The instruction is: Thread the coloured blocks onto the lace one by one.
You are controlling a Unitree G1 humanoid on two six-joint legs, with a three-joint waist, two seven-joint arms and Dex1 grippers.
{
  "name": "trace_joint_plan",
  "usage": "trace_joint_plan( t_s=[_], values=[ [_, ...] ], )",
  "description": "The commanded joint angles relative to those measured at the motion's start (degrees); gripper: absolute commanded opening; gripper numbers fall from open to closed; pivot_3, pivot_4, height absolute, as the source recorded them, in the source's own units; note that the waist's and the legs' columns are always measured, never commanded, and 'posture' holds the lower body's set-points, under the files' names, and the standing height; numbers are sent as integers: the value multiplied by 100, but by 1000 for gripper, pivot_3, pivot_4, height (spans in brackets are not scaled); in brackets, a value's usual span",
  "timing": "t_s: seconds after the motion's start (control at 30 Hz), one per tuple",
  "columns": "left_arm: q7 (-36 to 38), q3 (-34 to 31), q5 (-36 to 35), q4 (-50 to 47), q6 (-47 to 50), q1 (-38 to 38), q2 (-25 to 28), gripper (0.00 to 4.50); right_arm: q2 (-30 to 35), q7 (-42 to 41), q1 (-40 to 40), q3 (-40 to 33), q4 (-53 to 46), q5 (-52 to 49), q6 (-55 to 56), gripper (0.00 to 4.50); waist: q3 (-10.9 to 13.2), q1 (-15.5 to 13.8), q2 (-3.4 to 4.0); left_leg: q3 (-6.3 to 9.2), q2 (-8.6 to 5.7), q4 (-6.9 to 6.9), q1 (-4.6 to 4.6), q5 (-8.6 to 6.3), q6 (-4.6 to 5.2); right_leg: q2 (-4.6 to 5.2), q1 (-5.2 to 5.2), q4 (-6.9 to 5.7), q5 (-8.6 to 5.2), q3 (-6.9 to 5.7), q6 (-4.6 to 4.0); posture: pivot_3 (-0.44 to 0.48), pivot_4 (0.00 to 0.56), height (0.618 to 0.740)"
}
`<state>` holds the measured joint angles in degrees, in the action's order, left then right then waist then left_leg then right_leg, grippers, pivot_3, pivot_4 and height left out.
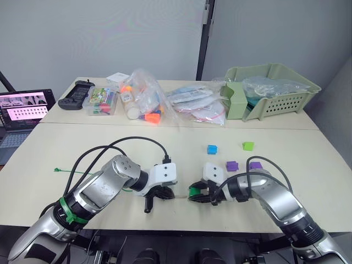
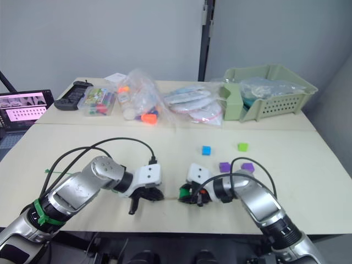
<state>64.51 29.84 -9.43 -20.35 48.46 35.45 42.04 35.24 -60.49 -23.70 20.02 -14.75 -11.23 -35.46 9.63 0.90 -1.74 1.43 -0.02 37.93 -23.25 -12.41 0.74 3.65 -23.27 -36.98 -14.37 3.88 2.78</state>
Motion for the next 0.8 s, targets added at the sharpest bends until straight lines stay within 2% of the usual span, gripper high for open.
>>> trace_joint_plan(
  t_s=[0.03, 0.8],
  values=[
    [-71, -96, -13, -17, -164, 21, -85, 0, -22, 81, 37, -8, -204, -73, -82, 1175, 0, 0, 0, 0, 0, 0, 0, 0, 0, 0, 0, 0, 0, 0, 0, 0, 150, 740],
    [-110, -116, -3, 67, -204, 143, -161, 0, 5, 33, 58, 122, -312, -155, -38, 1175, 0, 0, 0, 0, 0, 0, -1, 0, 0, 0, -1, 0, 0, 0, 0, 0, 150, 740]
  ],
)
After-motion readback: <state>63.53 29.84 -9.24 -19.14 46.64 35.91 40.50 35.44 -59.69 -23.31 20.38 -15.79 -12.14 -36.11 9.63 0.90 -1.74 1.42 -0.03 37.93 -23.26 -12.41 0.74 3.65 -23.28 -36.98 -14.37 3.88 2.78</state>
